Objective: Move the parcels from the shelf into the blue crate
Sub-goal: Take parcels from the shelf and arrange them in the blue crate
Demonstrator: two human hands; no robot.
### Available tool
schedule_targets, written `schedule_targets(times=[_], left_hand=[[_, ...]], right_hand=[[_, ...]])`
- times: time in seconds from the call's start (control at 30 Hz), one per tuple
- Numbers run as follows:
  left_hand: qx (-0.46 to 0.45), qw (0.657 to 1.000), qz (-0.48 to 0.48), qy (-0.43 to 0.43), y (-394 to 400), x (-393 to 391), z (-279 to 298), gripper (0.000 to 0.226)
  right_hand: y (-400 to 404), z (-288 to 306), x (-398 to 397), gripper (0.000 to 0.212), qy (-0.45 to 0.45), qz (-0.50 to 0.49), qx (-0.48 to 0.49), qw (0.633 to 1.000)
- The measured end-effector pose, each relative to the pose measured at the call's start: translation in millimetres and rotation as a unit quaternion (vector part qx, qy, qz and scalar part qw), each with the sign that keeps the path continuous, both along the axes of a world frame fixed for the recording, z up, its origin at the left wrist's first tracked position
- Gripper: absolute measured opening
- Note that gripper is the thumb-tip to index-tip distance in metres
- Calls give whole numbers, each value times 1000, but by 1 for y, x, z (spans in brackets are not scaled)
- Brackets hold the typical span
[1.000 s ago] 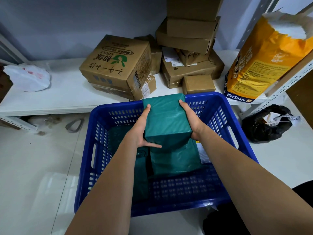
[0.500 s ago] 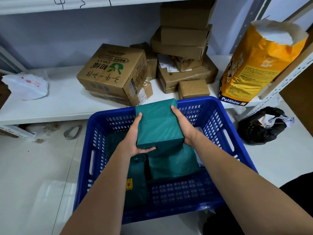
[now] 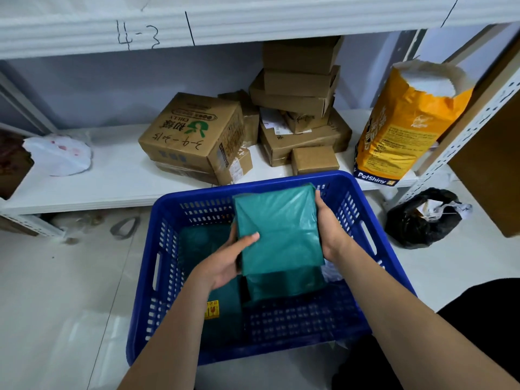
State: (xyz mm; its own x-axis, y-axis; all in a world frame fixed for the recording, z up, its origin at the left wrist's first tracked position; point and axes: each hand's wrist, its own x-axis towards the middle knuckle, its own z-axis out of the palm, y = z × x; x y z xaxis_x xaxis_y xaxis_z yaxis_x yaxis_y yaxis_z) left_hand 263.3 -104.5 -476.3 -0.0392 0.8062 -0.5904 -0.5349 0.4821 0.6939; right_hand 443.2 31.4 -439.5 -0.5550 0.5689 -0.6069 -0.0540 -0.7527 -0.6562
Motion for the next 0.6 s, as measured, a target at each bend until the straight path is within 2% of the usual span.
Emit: schedule_targets(times=[0.07, 0.13, 0.2, 0.23, 0.3, 0.37, 0.47, 0.6], left_hand=[[-2, 1000, -2, -13, -7, 4, -4, 73], [-13, 999, 20, -28, -14, 8, -5, 61], [-34, 997, 66, -31, -20, 8, -7, 47], [-47, 994, 95, -39, -23, 7, -9, 44], [-55, 985, 155, -56, -30, -2, -18, 49], [-49, 977, 194, -71, -36, -15, -27, 50], [-60, 972, 217, -72, -40, -41, -45, 46], [-68, 977, 191, -69, -26, -62, -66, 44]], right_hand=[[-7, -5, 3, 81, -12, -7, -2, 1000], [-17, -8, -4, 84, -73, -21, 8, 997], [-19, -38, -16, 99, -125, -42, 51, 990], [-24, -41, -24, 98, -160, -48, 84, 982], [-50, -14, -44, 84, -259, -28, 200, 945], [-74, -4, -59, 68, -319, 24, 290, 902], [-93, -21, -69, 67, -336, 55, 348, 874], [-100, -48, -66, 71, -312, 66, 381, 868]])
